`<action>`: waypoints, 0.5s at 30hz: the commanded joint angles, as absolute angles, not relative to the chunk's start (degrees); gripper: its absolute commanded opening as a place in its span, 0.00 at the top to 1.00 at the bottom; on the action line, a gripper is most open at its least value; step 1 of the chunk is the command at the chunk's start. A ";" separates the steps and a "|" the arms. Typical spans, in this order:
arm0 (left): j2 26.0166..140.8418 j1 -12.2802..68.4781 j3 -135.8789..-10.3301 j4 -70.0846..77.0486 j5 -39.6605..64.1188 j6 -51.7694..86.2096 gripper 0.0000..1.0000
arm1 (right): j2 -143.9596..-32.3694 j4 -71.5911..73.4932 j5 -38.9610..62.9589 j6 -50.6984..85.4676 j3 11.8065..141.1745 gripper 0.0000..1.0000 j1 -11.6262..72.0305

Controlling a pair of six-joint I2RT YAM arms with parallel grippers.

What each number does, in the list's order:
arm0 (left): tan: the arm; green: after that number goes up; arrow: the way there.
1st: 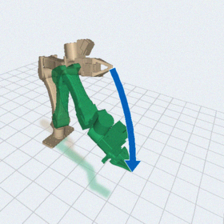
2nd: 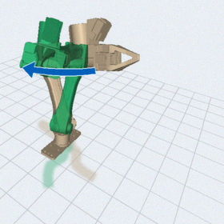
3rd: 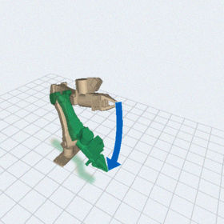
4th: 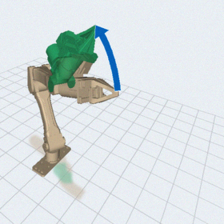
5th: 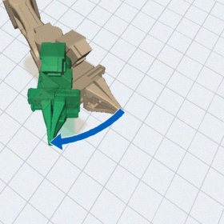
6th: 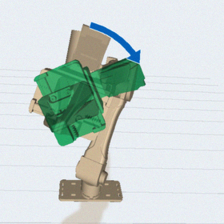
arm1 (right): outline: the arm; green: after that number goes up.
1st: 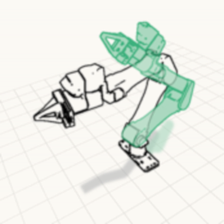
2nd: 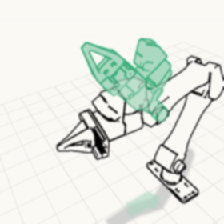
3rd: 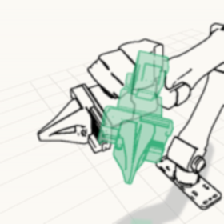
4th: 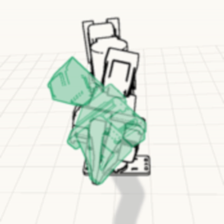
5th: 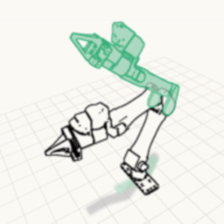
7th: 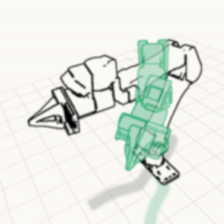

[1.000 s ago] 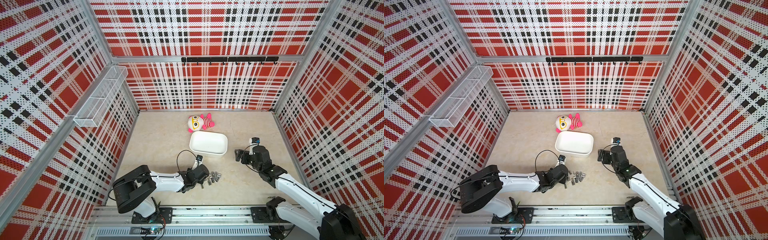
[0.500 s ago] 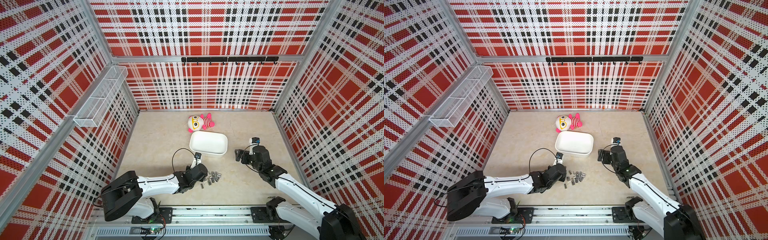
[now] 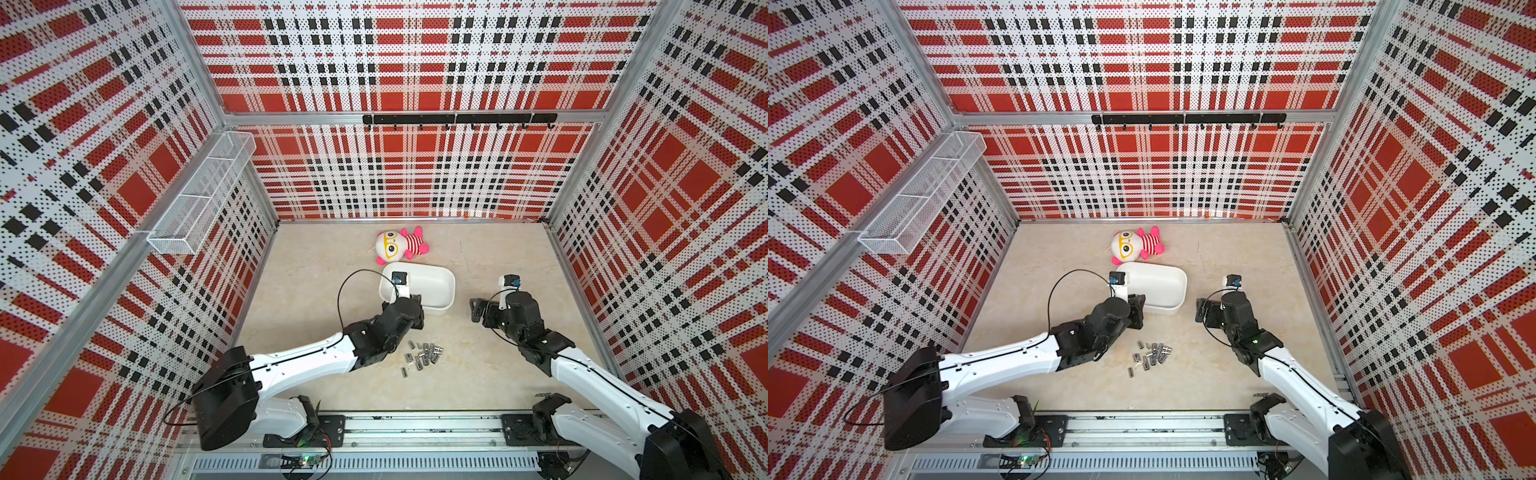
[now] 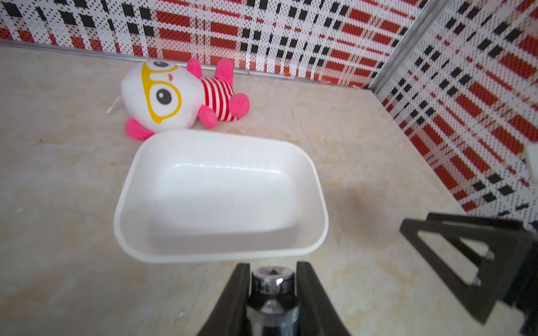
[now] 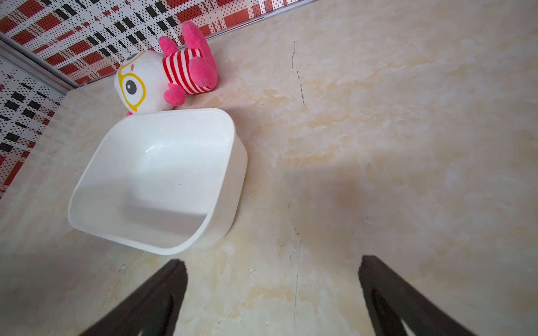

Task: Put the socket on the desktop into the storage box
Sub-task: Pick up the socket head from the center of the board, then place the socket head in the storage box.

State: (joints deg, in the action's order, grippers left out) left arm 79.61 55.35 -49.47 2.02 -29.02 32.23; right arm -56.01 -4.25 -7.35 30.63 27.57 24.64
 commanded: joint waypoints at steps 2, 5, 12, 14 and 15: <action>90.48 51.96 -57.48 2.50 -26.22 30.49 1.00 | -55.09 -2.73 -7.51 29.94 27.60 0.00 25.12; 98.05 49.83 -63.14 0.97 -24.17 30.03 1.00 | -55.36 -2.89 -7.43 29.80 27.78 0.00 25.13; 109.83 46.79 -72.49 -1.53 -24.01 27.26 1.00 | -55.93 -2.47 -7.45 29.85 27.93 0.00 25.09; 111.42 46.32 -73.20 -2.06 -23.58 26.76 1.00 | -56.61 -2.64 -7.47 29.78 28.20 0.00 25.10; 111.91 46.15 -73.09 -2.08 -23.45 26.47 1.00 | -56.94 -2.65 -7.47 29.72 28.33 0.00 25.09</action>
